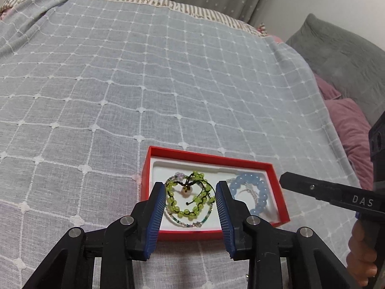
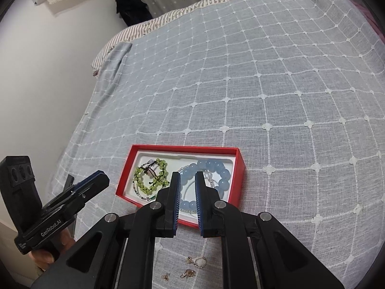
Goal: Organize jewelry
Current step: 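Lower both bracelets into the box beside the first pair and open both tools, then move both open tools to the small black charm and gold ring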
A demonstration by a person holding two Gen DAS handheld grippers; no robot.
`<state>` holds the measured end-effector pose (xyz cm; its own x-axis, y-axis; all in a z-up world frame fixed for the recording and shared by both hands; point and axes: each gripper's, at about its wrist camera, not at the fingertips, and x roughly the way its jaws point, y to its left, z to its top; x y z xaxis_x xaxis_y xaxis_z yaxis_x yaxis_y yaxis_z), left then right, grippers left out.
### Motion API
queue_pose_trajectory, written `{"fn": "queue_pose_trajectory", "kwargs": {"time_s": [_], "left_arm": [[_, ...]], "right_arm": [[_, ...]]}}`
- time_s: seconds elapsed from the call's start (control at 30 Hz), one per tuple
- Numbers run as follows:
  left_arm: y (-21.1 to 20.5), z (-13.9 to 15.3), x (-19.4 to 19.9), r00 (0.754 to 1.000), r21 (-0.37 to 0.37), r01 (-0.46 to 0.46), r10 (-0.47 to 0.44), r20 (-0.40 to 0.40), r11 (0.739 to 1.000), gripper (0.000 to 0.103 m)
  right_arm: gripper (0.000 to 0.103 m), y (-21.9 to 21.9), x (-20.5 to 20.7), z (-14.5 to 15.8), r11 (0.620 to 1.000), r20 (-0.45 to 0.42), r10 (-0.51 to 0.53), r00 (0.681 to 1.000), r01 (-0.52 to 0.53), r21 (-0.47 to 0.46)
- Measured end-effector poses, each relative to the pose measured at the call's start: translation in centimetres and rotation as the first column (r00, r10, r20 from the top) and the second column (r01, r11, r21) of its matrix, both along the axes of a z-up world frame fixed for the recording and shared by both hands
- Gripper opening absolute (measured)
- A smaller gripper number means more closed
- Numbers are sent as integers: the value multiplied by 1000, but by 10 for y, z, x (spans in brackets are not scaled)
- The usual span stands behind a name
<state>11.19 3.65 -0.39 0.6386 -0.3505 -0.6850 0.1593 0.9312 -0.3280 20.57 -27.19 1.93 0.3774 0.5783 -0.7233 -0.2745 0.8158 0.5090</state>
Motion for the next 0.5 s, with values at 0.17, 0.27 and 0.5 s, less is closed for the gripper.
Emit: {"fn": "queue_pose_trajectory", "kwargs": {"time_s": [0.17,0.27,0.5], "left_arm": [[-4,0,-7,1000,53,0,1,-10,999,38],[-7,0,-14,1000,72,14,-12,-24,997,40],[-13,-2,-41,997,58,36,-31,-72,998,43]], "right_arm": [[17,1,-15,1,1000,-5,15,1000,-15,-7],[27,0,-31,5,999,0,39,999,-39,-5],[42,-6,-70,20,997,23,71,997,-70,-38]]}}
